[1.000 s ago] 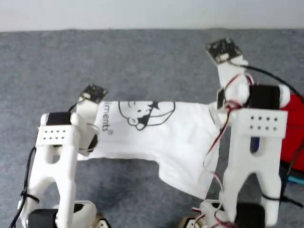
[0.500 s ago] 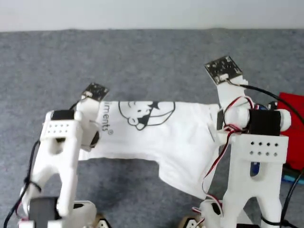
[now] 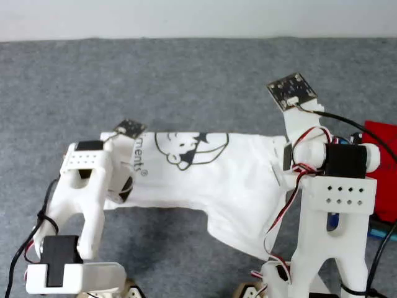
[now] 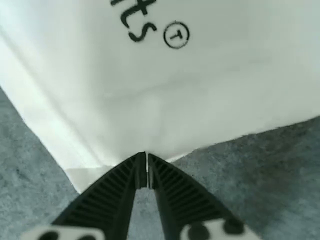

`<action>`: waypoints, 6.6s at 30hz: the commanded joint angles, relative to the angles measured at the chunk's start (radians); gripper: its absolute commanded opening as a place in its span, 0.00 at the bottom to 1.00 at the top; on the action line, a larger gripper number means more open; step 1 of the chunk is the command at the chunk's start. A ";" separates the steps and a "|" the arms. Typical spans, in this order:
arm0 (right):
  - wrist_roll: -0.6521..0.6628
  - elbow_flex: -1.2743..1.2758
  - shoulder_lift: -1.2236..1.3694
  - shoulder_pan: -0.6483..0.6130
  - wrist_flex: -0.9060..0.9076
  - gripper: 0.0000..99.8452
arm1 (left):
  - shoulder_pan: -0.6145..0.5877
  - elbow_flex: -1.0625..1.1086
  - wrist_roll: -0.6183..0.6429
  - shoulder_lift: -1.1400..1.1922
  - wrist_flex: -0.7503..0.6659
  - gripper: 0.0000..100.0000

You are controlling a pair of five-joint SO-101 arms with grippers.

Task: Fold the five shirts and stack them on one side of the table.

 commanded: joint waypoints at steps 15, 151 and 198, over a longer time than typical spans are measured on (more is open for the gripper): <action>0.031 -0.006 -0.114 0.257 0.038 0.01 | 0.437 -0.245 -0.086 -0.196 0.269 0.03; -0.031 0.170 0.358 -0.374 -0.027 0.01 | -0.562 0.012 -0.129 -0.879 0.382 0.01; -0.117 0.247 0.757 -0.700 -0.349 0.12 | -0.562 0.012 -0.129 -0.879 0.382 0.01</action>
